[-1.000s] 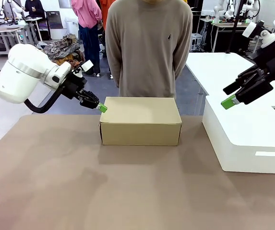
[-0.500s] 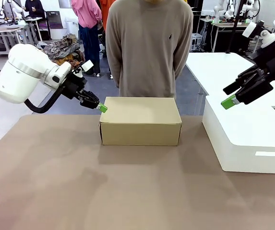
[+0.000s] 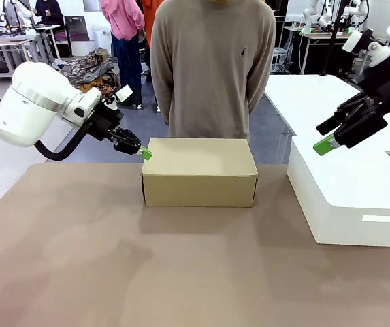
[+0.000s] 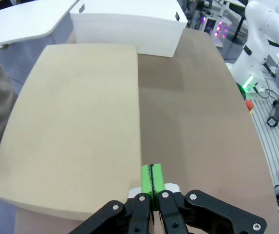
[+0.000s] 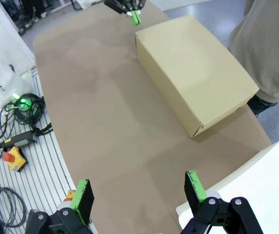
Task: Pack the shoes into the box.
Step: Press down on the lid of the Shoes Box.
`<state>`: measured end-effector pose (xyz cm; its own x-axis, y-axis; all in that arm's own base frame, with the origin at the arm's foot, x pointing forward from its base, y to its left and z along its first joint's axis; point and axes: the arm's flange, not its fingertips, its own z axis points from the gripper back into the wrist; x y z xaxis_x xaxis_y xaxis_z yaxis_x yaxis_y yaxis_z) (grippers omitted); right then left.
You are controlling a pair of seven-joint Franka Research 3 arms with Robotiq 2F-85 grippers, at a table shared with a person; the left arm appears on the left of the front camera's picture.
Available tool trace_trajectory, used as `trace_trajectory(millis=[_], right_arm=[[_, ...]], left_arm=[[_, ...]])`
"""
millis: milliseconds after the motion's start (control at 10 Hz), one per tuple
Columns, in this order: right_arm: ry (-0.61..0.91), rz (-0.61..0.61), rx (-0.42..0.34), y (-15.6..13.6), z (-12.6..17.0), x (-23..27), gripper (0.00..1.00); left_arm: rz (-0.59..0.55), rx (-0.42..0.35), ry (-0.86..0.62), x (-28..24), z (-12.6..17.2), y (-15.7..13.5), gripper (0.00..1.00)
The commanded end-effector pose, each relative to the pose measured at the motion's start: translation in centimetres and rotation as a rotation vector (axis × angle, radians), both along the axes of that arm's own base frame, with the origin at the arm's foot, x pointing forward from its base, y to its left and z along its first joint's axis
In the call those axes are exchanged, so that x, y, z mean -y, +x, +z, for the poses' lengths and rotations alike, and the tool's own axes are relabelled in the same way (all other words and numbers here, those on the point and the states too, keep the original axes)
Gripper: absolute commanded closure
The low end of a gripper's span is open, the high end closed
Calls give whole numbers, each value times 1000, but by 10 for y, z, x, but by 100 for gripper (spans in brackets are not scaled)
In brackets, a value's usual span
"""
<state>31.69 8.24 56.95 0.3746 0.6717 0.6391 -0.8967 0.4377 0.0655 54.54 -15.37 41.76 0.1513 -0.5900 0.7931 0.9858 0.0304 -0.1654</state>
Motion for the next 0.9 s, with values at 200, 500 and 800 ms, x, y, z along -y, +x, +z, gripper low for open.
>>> trace_trajectory(millis=[200, 500, 800], right_arm=[[-117, -48, -92, 38, 34, -51, 20], [-189, -120, -77, 75, 41, -92, 80], [-229, -221, -54, 123, 30, -127, 100]], left_arm=[[166, -39, 136, -4, 51, -47, 58], [347, -87, 206, -11, 75, -75, 0], [465, -78, 305, -5, 85, -109, 0]])
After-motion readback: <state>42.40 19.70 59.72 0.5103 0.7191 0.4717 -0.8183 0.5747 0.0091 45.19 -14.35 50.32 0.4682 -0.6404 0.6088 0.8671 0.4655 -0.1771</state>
